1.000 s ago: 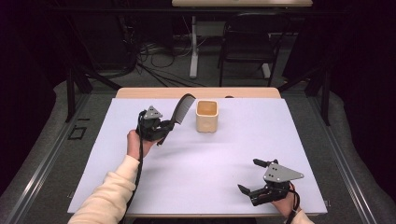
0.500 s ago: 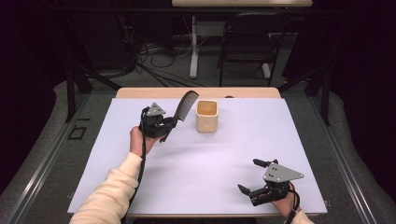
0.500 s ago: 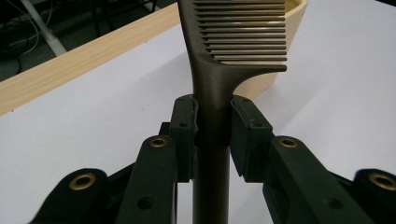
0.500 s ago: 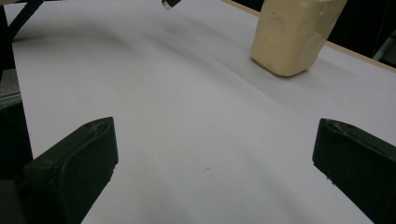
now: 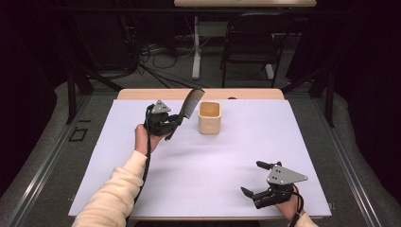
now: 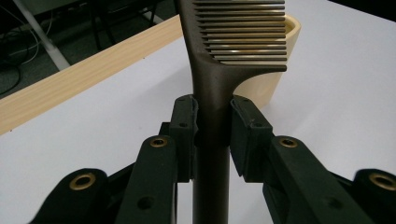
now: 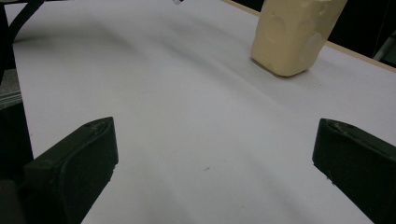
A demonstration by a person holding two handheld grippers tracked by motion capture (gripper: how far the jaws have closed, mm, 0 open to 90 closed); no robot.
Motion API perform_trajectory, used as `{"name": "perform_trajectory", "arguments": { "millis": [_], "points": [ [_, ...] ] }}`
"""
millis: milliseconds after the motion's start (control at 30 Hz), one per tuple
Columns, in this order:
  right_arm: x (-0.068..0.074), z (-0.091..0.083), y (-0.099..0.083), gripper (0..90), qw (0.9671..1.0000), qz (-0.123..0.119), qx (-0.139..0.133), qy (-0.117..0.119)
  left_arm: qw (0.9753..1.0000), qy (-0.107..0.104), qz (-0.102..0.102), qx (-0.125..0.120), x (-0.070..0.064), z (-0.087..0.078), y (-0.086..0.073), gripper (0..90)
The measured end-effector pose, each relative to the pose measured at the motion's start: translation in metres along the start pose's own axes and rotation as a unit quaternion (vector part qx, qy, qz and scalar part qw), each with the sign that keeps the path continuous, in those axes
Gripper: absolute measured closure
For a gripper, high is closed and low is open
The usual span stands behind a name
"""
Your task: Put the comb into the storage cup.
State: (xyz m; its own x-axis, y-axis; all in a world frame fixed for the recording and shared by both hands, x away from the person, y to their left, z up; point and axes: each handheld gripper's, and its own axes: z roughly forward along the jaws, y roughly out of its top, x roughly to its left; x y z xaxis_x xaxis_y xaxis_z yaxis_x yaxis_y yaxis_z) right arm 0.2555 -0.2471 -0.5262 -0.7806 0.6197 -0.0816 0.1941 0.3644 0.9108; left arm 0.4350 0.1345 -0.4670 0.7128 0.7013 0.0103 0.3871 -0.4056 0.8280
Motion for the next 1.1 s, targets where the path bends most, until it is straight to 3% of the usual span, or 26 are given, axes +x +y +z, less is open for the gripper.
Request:
{"name": "perform_trajectory", "arguments": {
  "millis": [1100],
  "points": [
    [0.0,0.0,0.0,0.0,1.0,-0.001,-0.001,0.002,0.9995,0.003,-0.006,-0.031,-0.001,0.008,0.024,72.1]
  ]
}}
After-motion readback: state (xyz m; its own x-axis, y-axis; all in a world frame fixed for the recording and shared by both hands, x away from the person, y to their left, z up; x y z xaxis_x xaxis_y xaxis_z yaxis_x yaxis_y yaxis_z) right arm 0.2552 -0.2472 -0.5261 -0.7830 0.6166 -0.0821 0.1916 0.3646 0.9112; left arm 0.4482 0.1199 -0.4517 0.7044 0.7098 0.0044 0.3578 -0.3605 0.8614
